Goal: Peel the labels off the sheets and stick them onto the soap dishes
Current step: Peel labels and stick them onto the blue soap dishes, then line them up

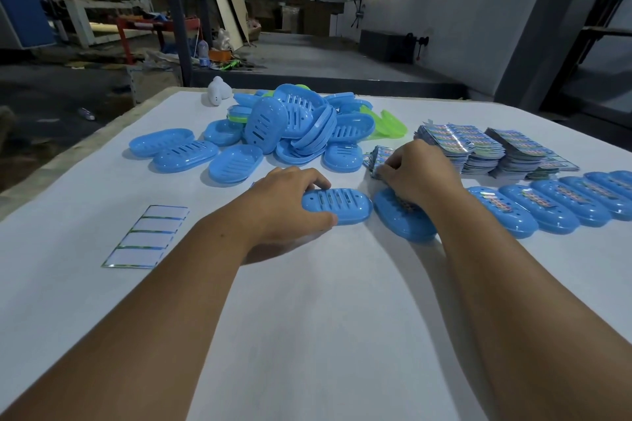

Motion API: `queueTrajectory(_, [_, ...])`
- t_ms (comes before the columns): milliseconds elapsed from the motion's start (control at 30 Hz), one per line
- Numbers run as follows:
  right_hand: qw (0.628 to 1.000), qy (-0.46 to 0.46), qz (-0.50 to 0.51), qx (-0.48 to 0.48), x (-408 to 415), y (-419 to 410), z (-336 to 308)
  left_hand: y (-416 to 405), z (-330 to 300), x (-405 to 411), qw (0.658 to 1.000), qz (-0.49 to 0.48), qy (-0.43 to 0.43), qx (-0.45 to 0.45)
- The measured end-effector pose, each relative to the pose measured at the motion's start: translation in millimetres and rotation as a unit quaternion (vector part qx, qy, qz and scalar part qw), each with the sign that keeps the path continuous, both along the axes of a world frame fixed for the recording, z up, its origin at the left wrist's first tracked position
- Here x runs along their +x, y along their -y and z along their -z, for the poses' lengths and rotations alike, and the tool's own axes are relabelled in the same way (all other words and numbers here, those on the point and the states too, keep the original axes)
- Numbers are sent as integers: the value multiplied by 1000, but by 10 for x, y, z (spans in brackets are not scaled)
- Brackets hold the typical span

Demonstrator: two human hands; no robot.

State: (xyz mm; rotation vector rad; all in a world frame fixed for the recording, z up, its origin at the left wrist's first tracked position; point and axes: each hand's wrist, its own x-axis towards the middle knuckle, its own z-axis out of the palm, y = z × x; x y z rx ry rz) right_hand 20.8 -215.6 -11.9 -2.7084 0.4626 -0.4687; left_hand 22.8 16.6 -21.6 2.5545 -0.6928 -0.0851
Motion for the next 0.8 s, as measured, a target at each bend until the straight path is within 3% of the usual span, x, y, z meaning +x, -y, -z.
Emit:
queueTrajectory(267, [1000, -4, -27, -8, -43, -32, -7, -3, 3, -11, 1000, -5, 2, -13])
queueTrajectory(600, [998, 27, 28, -51, -12, -28, -21, -4, -10, -6, 1000, 0, 8, -3])
queueTrajectory(800, [997, 71, 0, -12, -37, -38, -22, 2, -18, -12, 1000, 4, 12, 0])
